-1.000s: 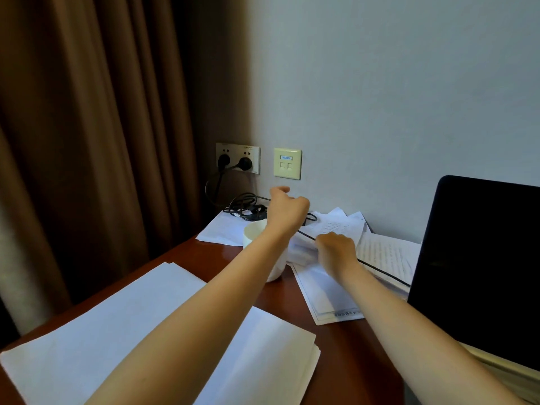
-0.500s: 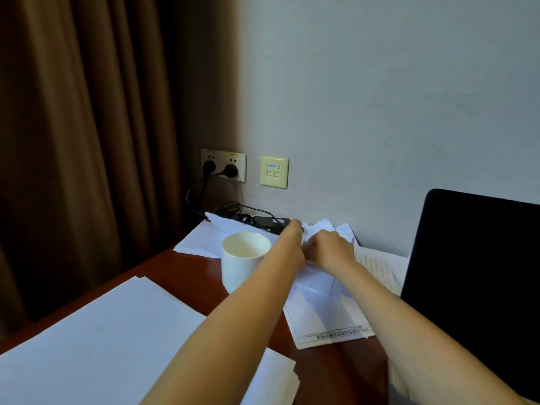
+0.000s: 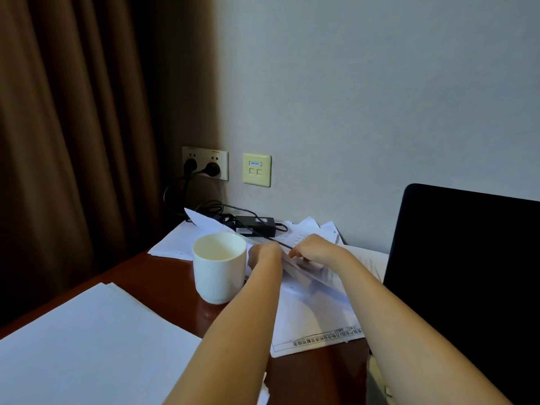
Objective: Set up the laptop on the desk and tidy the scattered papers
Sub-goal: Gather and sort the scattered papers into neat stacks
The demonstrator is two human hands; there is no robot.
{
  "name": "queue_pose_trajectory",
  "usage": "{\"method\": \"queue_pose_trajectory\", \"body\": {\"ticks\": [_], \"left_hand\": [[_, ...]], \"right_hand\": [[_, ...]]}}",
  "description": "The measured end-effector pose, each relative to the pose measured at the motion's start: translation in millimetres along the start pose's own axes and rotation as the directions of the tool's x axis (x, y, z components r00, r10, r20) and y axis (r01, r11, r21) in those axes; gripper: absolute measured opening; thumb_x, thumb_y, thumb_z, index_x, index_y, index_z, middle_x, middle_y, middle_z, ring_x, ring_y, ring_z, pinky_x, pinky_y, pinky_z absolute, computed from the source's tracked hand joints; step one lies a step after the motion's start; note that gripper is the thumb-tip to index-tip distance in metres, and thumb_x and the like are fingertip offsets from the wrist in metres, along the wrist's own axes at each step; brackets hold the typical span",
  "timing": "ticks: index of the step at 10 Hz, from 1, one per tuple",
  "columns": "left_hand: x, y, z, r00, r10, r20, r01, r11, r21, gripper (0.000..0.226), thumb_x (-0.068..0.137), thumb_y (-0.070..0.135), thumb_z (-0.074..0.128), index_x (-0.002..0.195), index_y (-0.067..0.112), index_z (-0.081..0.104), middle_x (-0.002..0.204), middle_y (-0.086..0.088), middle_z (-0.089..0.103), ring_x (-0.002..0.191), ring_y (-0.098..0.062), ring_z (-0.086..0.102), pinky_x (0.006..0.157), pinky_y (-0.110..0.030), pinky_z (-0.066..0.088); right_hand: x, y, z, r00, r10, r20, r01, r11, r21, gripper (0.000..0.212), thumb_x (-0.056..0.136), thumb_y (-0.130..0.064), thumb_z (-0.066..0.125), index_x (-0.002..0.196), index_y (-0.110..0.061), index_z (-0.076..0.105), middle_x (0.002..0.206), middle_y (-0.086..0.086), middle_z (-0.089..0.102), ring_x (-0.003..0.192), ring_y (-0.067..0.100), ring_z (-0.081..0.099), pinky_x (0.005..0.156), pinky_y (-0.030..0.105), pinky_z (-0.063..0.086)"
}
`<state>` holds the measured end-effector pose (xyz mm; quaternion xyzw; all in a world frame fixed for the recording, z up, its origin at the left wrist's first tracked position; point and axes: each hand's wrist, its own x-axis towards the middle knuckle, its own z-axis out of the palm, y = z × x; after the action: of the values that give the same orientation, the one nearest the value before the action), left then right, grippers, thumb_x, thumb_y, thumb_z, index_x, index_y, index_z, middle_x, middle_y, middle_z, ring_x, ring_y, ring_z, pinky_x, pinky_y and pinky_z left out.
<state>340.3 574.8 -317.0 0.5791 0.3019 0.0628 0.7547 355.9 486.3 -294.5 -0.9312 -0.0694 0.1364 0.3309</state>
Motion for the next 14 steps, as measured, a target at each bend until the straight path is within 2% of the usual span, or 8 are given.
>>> {"method": "queue_pose_trajectory", "body": {"ticks": [1,3,4,5,8,11,12,14], "left_hand": [[8.5,18.3,5.1,0.999,-0.009,0.051,0.014,0.994,-0.112,0.03,0.094,0.006,0.043,0.068,0.017,0.034,0.067,-0.001,0.033,0.06,-0.017,0.038,0.055,-0.022,0.035],[28.8,50.5,13.0,0.997,0.079,0.02,-0.08,0.996,0.05,0.02,0.087,-0.003,0.037,0.069,0.001,0.044,0.066,-0.012,0.047,0.064,-0.027,0.052,0.076,-0.032,0.047],[24.8,66.2,9.3,0.991,0.092,0.097,-0.1,0.992,0.08,0.024,0.091,-0.002,0.039,0.068,0.003,0.04,0.068,-0.009,0.044,0.057,-0.019,0.045,0.059,-0.027,0.045],[20.2,82.5,0.9,0.989,0.074,0.13,-0.088,0.99,0.107,0.025,0.093,-0.003,0.04,0.068,0.001,0.042,0.067,-0.012,0.045,0.056,-0.021,0.046,0.055,-0.026,0.046],[-6.6,109.1,-10.2,0.98,0.035,0.198,-0.026,0.999,-0.047,0.027,0.095,-0.006,0.039,0.069,0.0,0.043,0.069,-0.012,0.044,0.059,-0.025,0.052,0.045,-0.022,0.049],[-42.6,132.7,-10.6,0.97,0.11,0.215,-0.113,0.994,0.006,0.028,0.095,-0.004,0.04,0.068,0.0,0.042,0.069,-0.009,0.046,0.077,-0.023,0.054,0.085,-0.023,0.048],[-56.2,136.6,-14.5,0.965,0.133,0.225,-0.134,0.991,-0.011,0.03,0.095,-0.006,0.037,0.066,0.001,0.042,0.064,-0.009,0.048,0.061,-0.022,0.049,0.052,-0.025,0.049],[-98.0,153.2,-21.8,0.952,0.177,0.249,-0.189,0.982,0.026,0.027,0.096,-0.002,0.042,0.069,0.001,0.044,0.069,-0.01,0.049,0.056,-0.02,0.049,0.067,-0.028,0.051]], "right_hand": [[8.2,-2.6,0.6,0.988,0.011,-0.155,0.002,0.997,0.08,0.029,0.094,-0.012,0.038,0.067,-0.021,0.041,0.066,0.002,0.043,0.063,0.015,0.041,0.056,0.023,0.03],[16.0,-14.4,-8.7,0.976,0.056,-0.21,-0.003,0.97,0.244,0.032,0.097,-0.028,0.035,0.074,-0.011,0.048,0.075,0.005,0.047,0.076,0.022,0.045,0.059,0.026,0.033],[9.8,-12.8,-21.3,0.959,0.05,-0.28,0.059,0.928,0.369,0.04,0.097,-0.033,0.034,0.107,-0.002,0.057,0.101,0.013,0.054,0.09,0.024,0.045,0.075,0.027,0.032],[6.9,-8.9,-31.0,0.93,0.063,-0.363,0.1,0.905,0.413,0.034,0.098,-0.031,0.034,0.091,-0.002,0.051,0.094,0.012,0.05,0.086,0.025,0.044,0.074,0.027,0.031],[-13.1,-15.4,-41.9,0.888,0.056,-0.456,0.169,0.883,0.437,0.035,0.098,-0.031,0.03,0.091,-0.006,0.052,0.093,0.01,0.051,0.088,0.026,0.045,0.077,0.029,0.034],[-33.9,-20.3,-53.3,0.838,0.043,-0.544,0.244,0.863,0.443,0.042,0.098,-0.033,0.03,0.121,-0.006,0.052,0.108,0.009,0.054,0.098,0.026,0.046,0.079,0.029,0.031],[-42.9,-21.1,-54.9,0.841,0.079,-0.536,0.194,0.879,0.435,0.04,0.098,-0.032,0.028,0.113,-0.007,0.054,0.109,0.009,0.054,0.099,0.028,0.049,0.08,0.031,0.035],[-69.1,-32.3,-57.1,0.807,0.182,-0.562,0.129,0.875,0.468,0.047,0.1,-0.035,0.027,0.135,-0.009,0.044,0.136,0.018,0.045,0.122,0.034,0.046,0.095,0.036,0.038]]}}
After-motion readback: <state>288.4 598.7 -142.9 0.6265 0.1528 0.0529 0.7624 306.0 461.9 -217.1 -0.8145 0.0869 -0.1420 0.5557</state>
